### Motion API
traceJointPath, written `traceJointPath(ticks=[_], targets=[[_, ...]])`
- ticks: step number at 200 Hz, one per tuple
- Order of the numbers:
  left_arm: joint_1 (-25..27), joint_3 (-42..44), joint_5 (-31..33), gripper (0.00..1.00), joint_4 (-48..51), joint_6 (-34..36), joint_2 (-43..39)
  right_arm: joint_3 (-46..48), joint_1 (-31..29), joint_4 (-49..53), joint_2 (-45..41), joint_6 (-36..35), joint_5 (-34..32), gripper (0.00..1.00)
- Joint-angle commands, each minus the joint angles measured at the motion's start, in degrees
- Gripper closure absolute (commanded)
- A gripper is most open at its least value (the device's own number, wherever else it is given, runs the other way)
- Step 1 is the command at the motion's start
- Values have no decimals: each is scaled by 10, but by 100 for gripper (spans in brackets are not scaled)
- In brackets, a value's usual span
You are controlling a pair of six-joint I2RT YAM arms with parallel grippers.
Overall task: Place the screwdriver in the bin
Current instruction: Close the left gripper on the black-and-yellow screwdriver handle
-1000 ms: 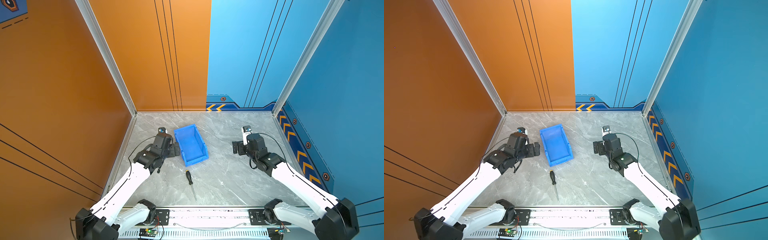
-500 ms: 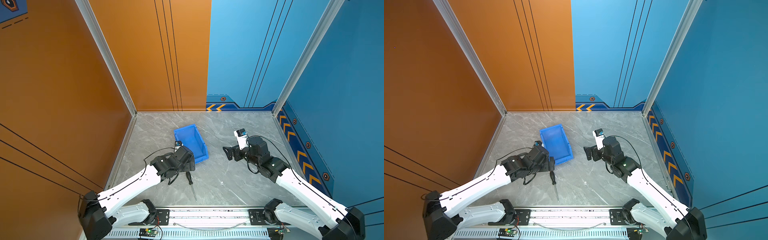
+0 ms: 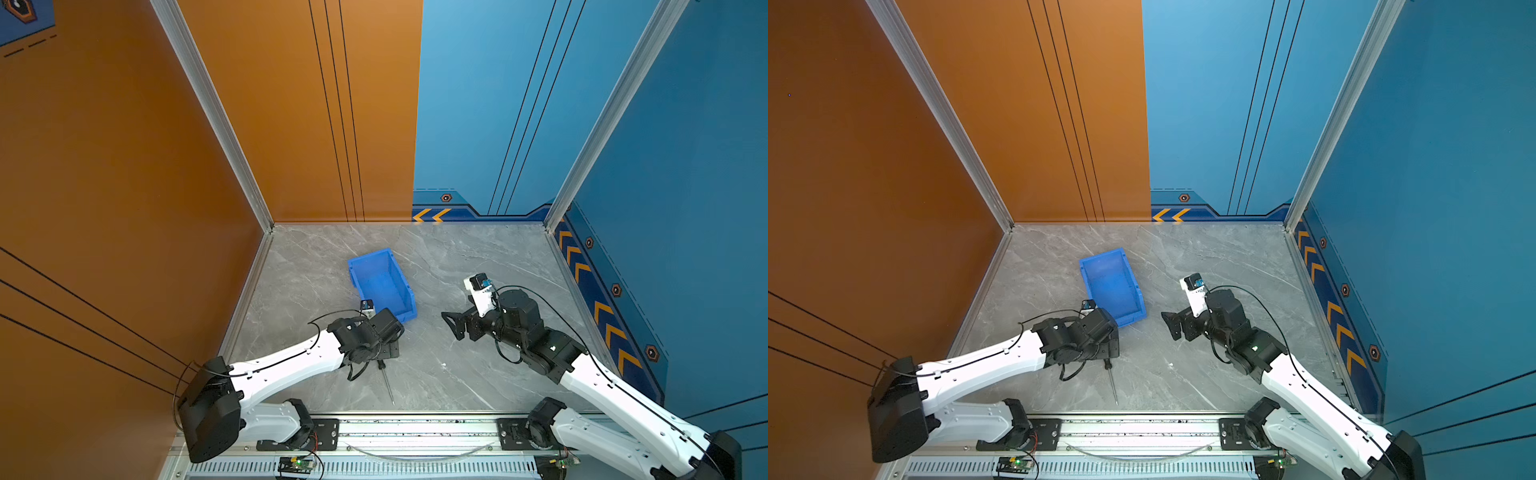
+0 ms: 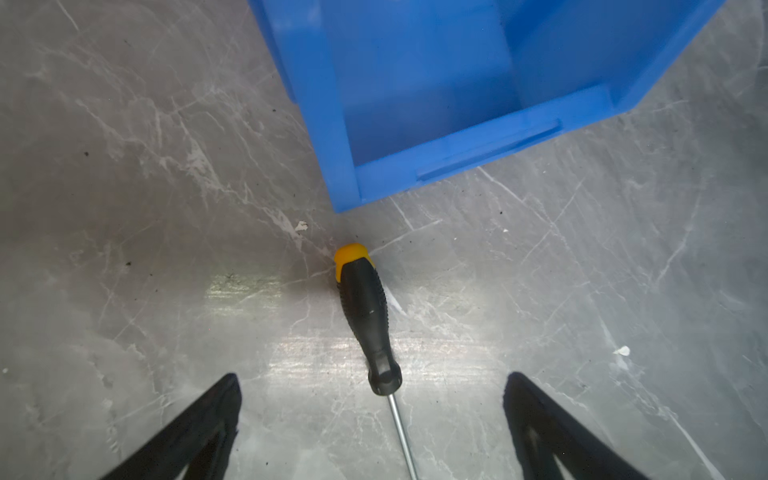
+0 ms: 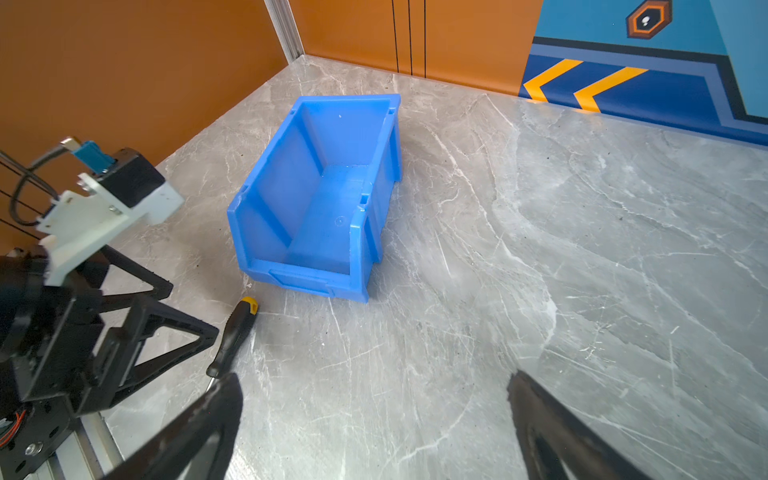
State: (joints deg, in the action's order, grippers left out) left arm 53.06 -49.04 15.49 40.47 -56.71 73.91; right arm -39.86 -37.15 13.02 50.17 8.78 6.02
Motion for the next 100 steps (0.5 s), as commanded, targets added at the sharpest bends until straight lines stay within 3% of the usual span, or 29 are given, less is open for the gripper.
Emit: traceJointPath(ticks=[1,71,77,100], targets=[[6,11,-8,3,7,-29,13,12,-14,19,-18,-20,1,0],[-8,25,-17,12,-30,-38,73,40,-48,31,-77,-4,-23,0],[-10,29,-21,18,-40,-39,77,40,-51,35,-76,-1,-33,0],[-19,38,-36,23,-64,-33,93,35,-64,51,-69,-2,-59,0]])
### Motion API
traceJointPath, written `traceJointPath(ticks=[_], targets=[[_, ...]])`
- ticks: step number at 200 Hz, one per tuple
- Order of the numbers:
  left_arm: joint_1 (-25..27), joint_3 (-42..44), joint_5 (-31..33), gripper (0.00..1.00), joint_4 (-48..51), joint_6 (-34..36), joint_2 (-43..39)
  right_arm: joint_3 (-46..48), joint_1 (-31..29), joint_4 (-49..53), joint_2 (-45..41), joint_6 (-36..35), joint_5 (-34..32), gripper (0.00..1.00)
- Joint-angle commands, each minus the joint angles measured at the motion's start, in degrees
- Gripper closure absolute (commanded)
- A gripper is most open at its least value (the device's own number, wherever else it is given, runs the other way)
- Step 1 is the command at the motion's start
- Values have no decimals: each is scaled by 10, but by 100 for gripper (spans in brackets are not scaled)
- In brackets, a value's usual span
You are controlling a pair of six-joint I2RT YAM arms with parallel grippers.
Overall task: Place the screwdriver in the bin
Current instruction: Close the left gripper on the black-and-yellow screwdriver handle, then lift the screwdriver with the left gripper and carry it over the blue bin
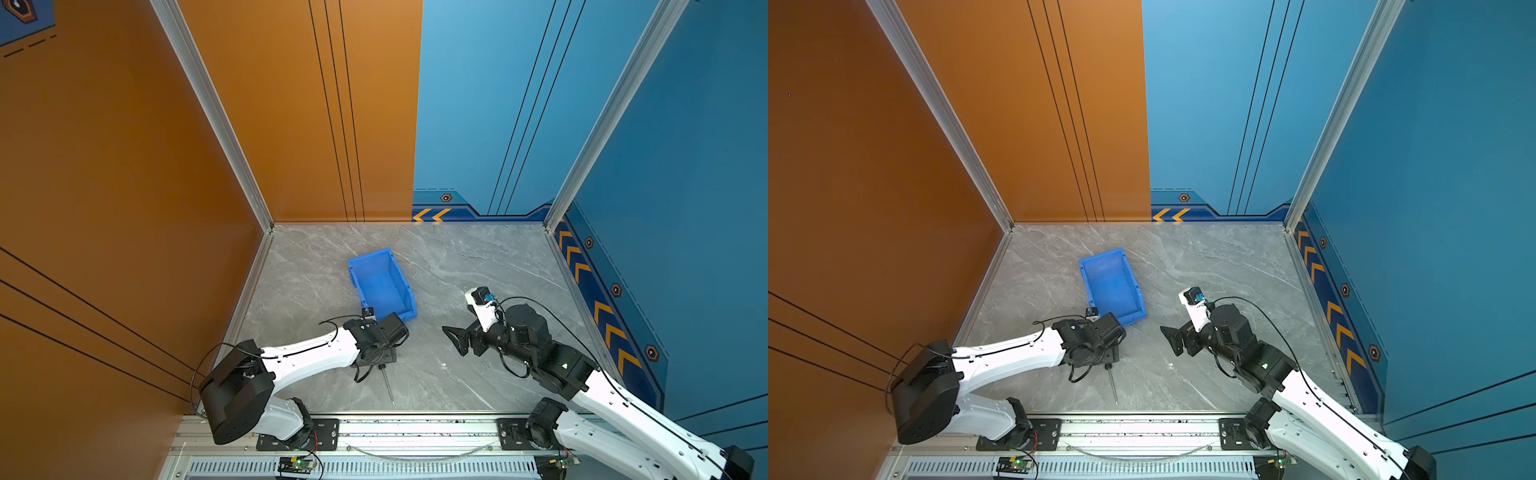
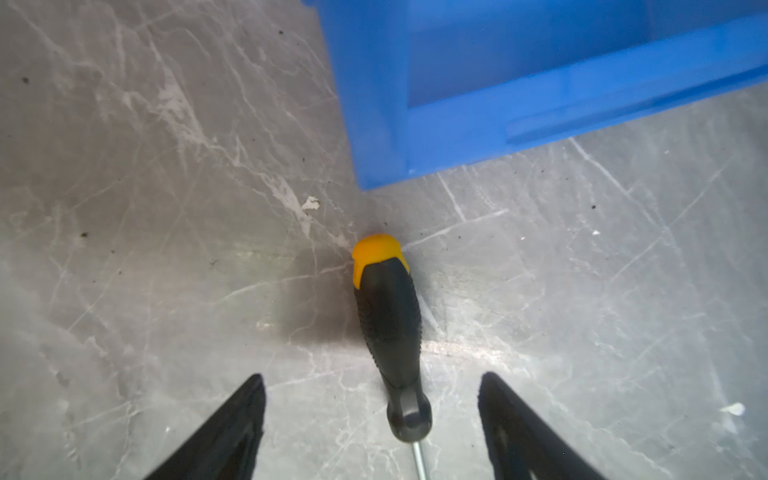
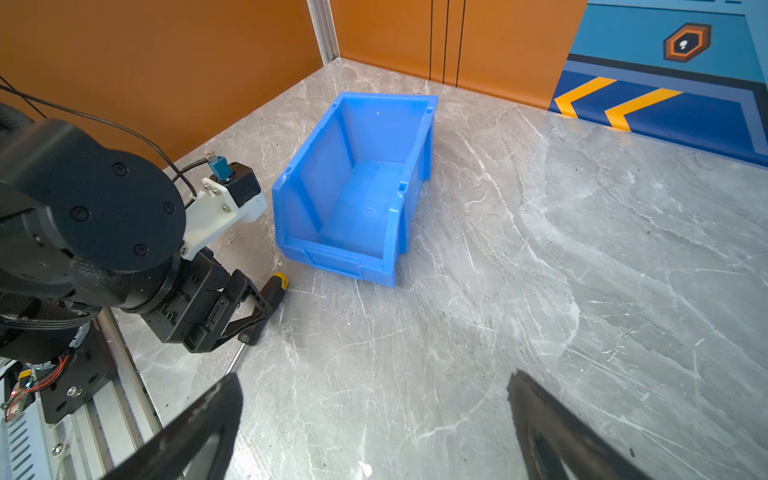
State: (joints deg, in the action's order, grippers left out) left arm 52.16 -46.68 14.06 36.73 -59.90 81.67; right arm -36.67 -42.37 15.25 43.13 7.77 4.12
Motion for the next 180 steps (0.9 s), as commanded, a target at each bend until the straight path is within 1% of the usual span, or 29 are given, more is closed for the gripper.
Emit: traceJointPath(ticks=[1,61,88,110,136,160,180], targets=[[-11,14,-22,23,-28,-1,17,4,-12,29,1,8,-41,0],[-17,1,-30,38,-32,13,66,12,-20,19,-7,15,-58,0],[-17,1,-30,49,-32,9,75,15,-22,19,-14,15,-70,0],[-15,4,-27,56,-31,6,74,18,-22,20,-20,15,-75,0],[-11,5,-27,70,-32,1,75,23,-22,28,-30,17,-78,0],[-8,3,-27,79,-32,-3,76,27,-22,33,-42,18,-85,0],[-5,1,-24,82,-32,-4,75,31,-21,39,-54,18,-89,0]])
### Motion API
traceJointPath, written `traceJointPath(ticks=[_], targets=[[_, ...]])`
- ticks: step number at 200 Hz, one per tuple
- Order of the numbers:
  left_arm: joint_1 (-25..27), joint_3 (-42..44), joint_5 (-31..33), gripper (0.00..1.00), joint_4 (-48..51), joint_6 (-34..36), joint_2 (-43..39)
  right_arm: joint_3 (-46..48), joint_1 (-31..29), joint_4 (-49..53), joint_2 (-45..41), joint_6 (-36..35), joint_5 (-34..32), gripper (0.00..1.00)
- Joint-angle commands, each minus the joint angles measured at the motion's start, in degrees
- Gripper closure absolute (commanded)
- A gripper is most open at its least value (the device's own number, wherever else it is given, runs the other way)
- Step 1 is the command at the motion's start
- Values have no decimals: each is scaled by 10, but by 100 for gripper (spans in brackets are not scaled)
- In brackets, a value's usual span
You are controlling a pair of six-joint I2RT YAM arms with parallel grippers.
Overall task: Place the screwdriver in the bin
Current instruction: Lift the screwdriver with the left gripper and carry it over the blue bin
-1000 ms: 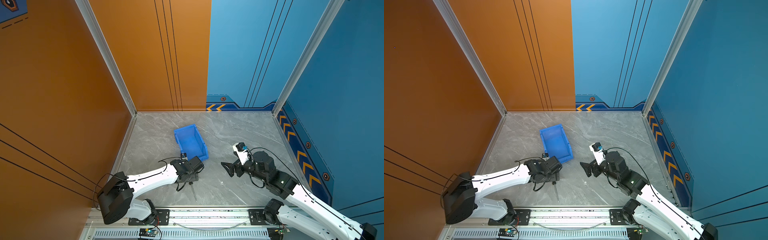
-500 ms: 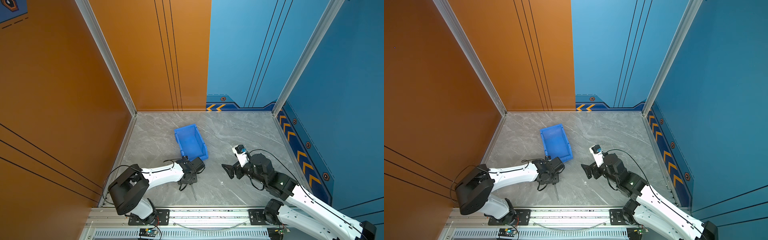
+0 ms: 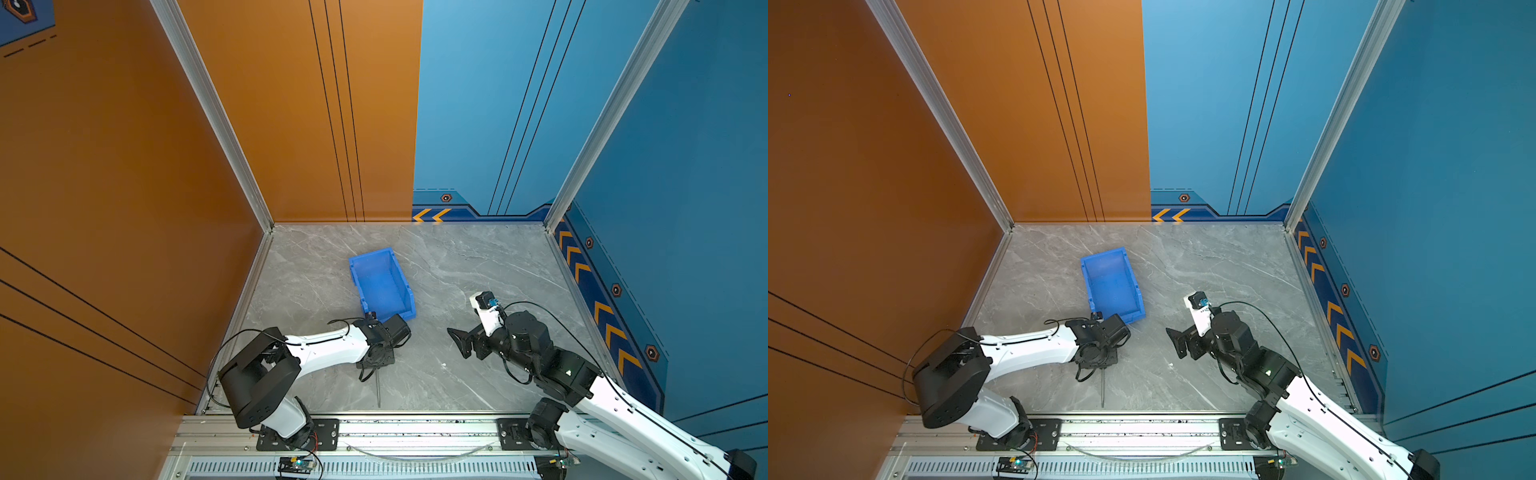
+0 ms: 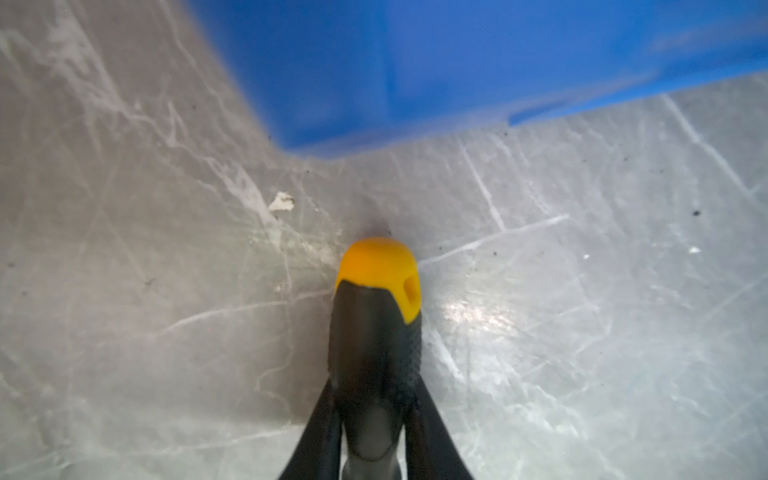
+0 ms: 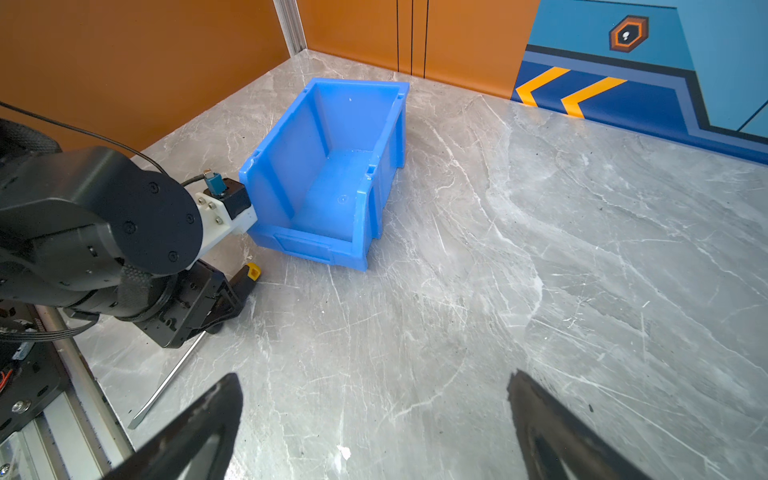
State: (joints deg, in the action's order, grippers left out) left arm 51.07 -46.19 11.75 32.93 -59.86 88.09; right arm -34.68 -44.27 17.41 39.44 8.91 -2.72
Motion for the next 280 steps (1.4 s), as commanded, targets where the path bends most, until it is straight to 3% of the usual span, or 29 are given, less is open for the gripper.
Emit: traceJointPath(ticks=[1,123,182,225,280], targets=[[6,-4,-1,82,6,-4,11,10,-2,18,-17,7,-21,0],[32,-75,45,87,133,5,-61,25,25,42,-79,3,-14,0],[17,-212,61,88,201,67,-54,15,59,37,-70,-6,0,0],[-57,-300,40,90,200,115,-9,-5,70,37,-55,-2,-25,0],[-167,-433,7,91,185,166,114,-49,90,31,-5,-9,-32,0]])
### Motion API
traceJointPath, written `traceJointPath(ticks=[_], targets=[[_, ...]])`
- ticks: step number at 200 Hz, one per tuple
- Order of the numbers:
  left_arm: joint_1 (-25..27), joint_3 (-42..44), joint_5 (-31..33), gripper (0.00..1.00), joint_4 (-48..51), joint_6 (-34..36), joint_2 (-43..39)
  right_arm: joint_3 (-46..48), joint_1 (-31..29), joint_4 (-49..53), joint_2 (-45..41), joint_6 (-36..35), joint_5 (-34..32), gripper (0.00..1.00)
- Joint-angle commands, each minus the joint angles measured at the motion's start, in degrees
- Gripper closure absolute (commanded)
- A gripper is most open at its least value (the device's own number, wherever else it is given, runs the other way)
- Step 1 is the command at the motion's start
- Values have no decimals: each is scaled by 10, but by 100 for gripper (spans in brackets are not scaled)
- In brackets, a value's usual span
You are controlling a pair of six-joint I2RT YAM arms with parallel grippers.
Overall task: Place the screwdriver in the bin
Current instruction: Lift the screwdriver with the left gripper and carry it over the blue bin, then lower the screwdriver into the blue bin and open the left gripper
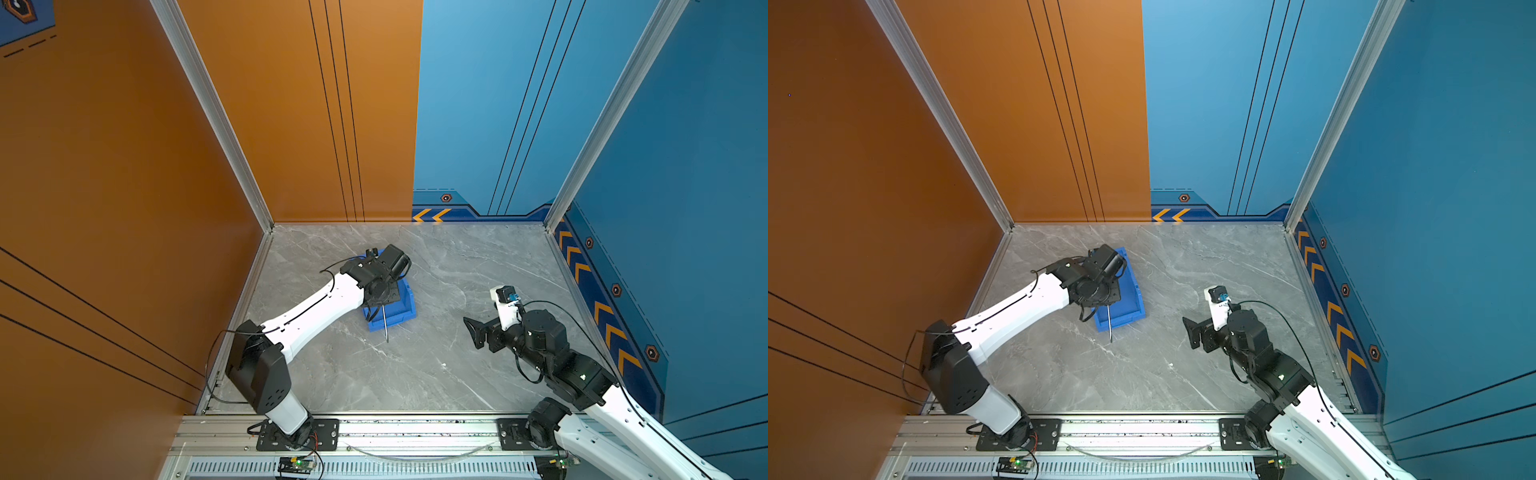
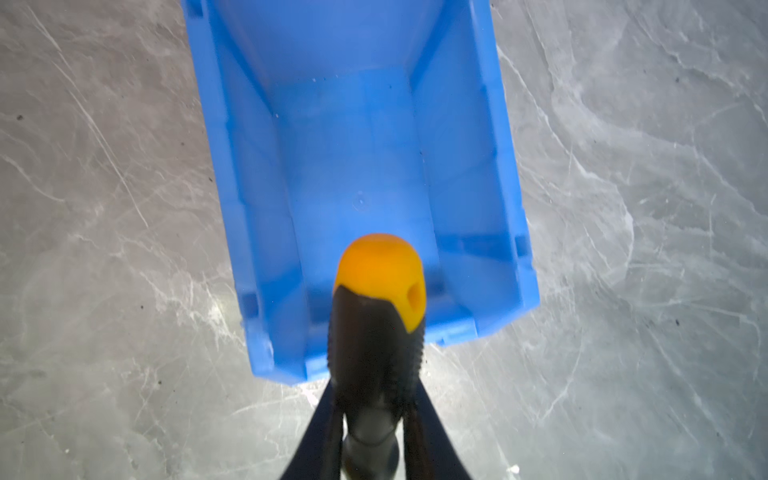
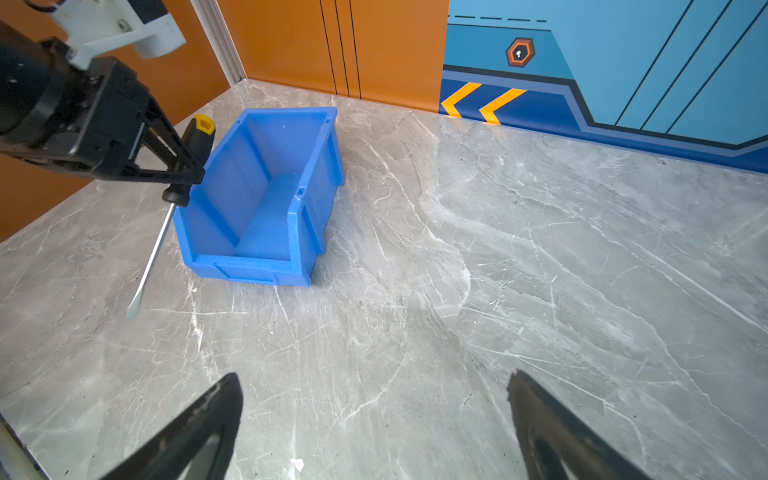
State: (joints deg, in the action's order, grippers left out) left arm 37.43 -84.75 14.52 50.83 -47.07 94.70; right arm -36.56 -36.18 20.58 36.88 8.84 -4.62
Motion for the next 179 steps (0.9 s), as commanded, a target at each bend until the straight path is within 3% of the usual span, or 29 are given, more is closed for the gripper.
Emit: traceJointPath(ticks=[1,75,179], targets=[[-31,-51,-21,91,5,39,50,-30,10,-1,22,-9,-13,0],[-80,-199,-32,92,6,66,214,-55,26,-20,70,-7,-9,0],[-89,-223,-26,91,5,35,286,-62,37,-32,96,-15,4,0]])
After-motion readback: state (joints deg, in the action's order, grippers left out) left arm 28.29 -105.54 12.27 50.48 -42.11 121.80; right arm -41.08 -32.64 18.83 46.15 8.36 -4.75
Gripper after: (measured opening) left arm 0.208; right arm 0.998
